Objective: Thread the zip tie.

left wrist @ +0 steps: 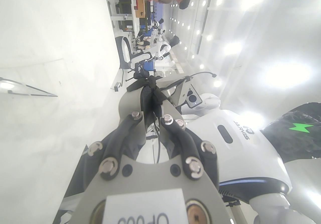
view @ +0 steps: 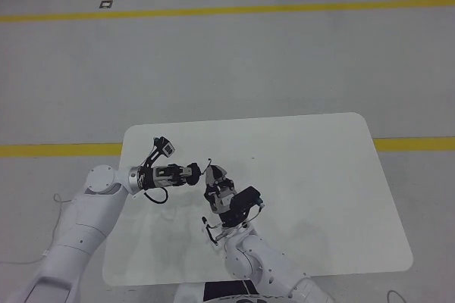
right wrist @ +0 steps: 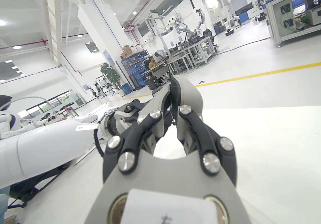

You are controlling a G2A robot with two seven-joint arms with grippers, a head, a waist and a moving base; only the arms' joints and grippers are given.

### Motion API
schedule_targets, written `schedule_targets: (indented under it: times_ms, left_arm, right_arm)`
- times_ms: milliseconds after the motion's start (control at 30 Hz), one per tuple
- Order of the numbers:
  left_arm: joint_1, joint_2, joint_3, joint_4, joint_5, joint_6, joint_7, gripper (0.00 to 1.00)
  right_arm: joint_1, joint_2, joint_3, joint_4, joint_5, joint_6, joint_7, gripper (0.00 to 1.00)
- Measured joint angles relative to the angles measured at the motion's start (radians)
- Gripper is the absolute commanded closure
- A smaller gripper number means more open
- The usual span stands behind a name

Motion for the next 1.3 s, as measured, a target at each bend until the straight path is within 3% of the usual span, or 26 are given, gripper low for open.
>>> schedule_targets:
  times_ms: [1300]
  left_arm:
    - [0.0,0.0,0.0,0.0,0.0,0.0,0.0,1.0]
  right_arm:
    - [0.027,-0.001,-0.033,0.027,0.017,0.041,-0.024,1.0]
